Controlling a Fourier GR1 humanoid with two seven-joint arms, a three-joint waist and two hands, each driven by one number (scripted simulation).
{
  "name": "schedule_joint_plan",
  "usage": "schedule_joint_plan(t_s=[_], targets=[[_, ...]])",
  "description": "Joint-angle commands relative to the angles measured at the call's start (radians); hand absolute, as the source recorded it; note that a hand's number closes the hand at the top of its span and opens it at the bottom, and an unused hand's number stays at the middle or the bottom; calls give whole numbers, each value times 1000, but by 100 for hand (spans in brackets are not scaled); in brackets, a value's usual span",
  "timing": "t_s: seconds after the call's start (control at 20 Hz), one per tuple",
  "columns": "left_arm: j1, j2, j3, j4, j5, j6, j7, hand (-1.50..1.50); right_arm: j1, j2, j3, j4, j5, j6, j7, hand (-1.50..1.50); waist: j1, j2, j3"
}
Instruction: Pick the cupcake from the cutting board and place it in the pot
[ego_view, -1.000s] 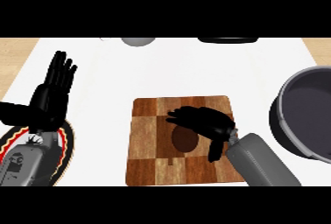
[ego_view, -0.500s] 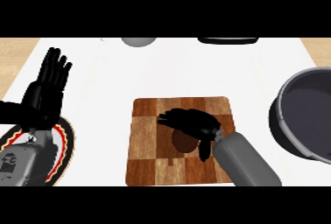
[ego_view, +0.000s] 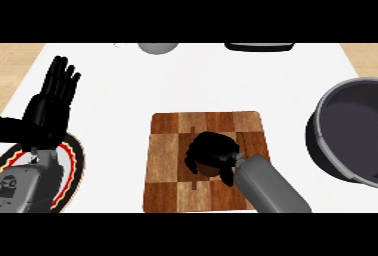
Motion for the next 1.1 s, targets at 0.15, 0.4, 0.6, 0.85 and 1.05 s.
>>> schedule_joint_plan(t_s=[0.15, 0.4, 0.6, 0.85, 1.05], targets=[[-68, -9, 16, 62, -28, 11, 16, 0, 63, 39, -10, -76, 5, -5, 25, 150, -8, 12, 12], [-33, -29, -3, 11, -42, 25, 8, 0, 33, 46, -119, -117, 26, -87, 240, 150, -5, 10, 12], [-7, -6, 13, 15, -27, -3, -9, 0, -38, 47, -343, -29, 31, -155, 614, 150, 4, 18, 10], [-34, -29, -14, 4, -22, -6, 9, 0, -169, 48, -465, -1, 62, -284, 998, 150, 43, 22, 11], [-39, -33, -22, 19, -35, -3, 2, 0, -305, 48, -494, 10, 218, -366, 1316, 150, 40, 16, 7]])
